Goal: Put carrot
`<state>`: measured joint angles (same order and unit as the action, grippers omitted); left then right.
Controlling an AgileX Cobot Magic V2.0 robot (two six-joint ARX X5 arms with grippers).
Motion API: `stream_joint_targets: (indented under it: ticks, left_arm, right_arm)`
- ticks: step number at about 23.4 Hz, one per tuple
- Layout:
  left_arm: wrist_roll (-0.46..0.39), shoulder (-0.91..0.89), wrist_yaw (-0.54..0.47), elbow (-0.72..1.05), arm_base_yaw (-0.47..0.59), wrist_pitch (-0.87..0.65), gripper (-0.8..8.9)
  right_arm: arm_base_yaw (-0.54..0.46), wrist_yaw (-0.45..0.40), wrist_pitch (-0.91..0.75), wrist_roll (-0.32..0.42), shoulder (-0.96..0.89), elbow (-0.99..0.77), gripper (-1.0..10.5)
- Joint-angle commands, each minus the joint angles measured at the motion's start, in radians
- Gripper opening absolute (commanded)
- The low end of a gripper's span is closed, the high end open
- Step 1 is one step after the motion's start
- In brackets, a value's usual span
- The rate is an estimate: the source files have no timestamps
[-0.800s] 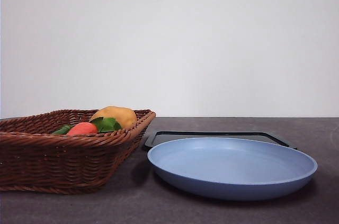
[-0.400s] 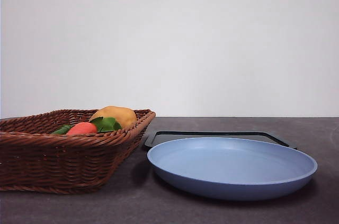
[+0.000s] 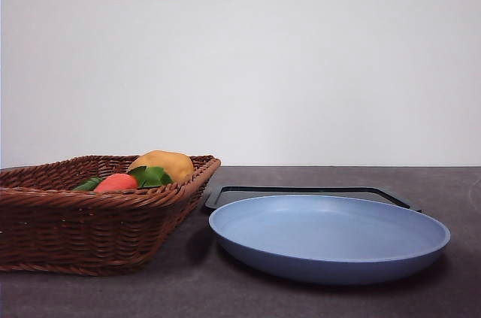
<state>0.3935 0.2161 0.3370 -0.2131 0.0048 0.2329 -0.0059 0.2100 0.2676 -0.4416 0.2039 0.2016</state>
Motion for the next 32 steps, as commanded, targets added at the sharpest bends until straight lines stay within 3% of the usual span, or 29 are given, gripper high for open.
stream_joint_targets:
  ticks: [1, 8, 13, 16, 19, 22, 23, 32]
  left_arm:
    - [-0.029, 0.093, 0.016, -0.063, 0.002, 0.002, 0.07]
    - [-0.114, 0.363, 0.137, -0.24, 0.001, 0.052, 0.07]
    - [-0.189, 0.57, 0.287, -0.38, -0.013, 0.14, 0.07]
    - [-0.215, 0.65, 0.328, -0.418, -0.04, 0.164, 0.08]
    - [-0.214, 0.665, 0.354, -0.418, -0.056, 0.145, 0.23]
    - [-0.207, 0.665, 0.349, -0.418, -0.067, 0.127, 2.42]
    - [-0.206, 0.665, 0.347, -0.418, -0.07, 0.127, 2.59]
    - [-0.203, 0.665, 0.346, -0.418, -0.078, 0.127, 2.59]
  right_arm:
    - [0.0, 0.001, 0.026, 0.013, 0.063, 0.072, 0.0]
    - [0.0, 0.018, 0.148, 0.128, 0.266, 0.276, 0.0]
    - [0.001, 0.145, 0.294, 0.212, 0.452, 0.429, 0.0]
    - [0.0, 0.212, 0.362, 0.273, 0.558, 0.476, 0.0]
    - [0.002, 0.24, 0.364, 0.275, 0.624, 0.476, 0.6]
    - [0.026, 0.237, 0.363, 0.279, 0.695, 0.476, 2.2]
    - [0.042, 0.236, 0.362, 0.279, 0.725, 0.476, 2.5]
    - [0.188, 0.177, 0.221, 0.227, 1.085, 0.475, 2.4]
